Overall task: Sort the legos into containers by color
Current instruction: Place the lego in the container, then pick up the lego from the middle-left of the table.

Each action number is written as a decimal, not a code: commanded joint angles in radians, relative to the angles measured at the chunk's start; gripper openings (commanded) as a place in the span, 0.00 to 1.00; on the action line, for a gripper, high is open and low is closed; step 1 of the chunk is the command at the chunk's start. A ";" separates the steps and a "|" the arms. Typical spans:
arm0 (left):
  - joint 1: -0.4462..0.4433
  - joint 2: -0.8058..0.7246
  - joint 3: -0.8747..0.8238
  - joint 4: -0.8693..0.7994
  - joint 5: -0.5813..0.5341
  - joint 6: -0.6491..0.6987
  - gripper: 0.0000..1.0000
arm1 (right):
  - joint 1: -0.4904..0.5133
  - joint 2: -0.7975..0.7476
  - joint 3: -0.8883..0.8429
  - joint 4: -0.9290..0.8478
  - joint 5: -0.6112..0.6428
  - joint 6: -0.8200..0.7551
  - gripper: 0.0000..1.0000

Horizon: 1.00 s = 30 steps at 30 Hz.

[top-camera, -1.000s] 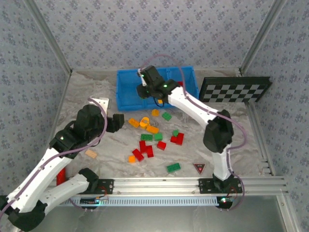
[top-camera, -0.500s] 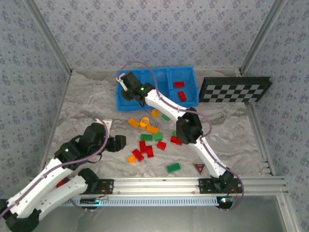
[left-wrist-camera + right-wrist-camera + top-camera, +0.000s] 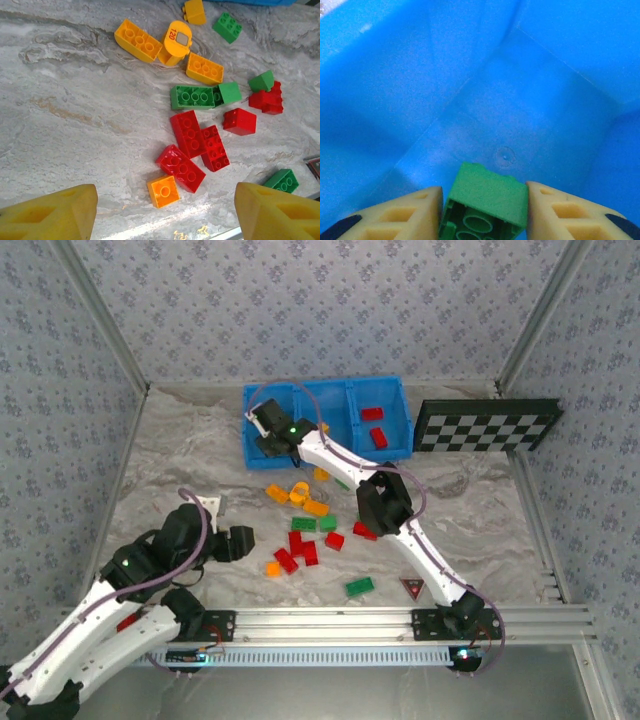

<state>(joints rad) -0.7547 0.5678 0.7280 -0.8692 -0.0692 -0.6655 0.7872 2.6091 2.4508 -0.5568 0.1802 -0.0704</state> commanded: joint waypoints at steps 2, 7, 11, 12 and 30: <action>-0.035 0.033 0.010 0.003 -0.005 -0.004 0.73 | -0.002 -0.005 0.061 -0.015 -0.005 -0.011 0.50; -0.057 0.083 0.060 0.022 -0.036 0.031 0.74 | -0.006 -0.047 0.077 -0.015 -0.031 -0.012 0.53; -0.071 0.116 0.099 0.016 -0.051 0.040 0.74 | -0.008 -0.076 0.083 -0.027 -0.033 -0.014 0.54; -0.080 0.123 0.107 0.021 -0.055 0.042 0.74 | -0.009 -0.088 0.083 -0.034 -0.031 -0.015 0.54; -0.572 0.913 0.438 0.266 -0.226 0.473 0.81 | -0.052 -0.939 -0.667 -0.150 -0.043 0.067 0.73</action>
<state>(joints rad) -1.2869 1.4101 1.1084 -0.6689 -0.2787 -0.2951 0.7475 1.7679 1.9236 -0.6643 0.1253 -0.0460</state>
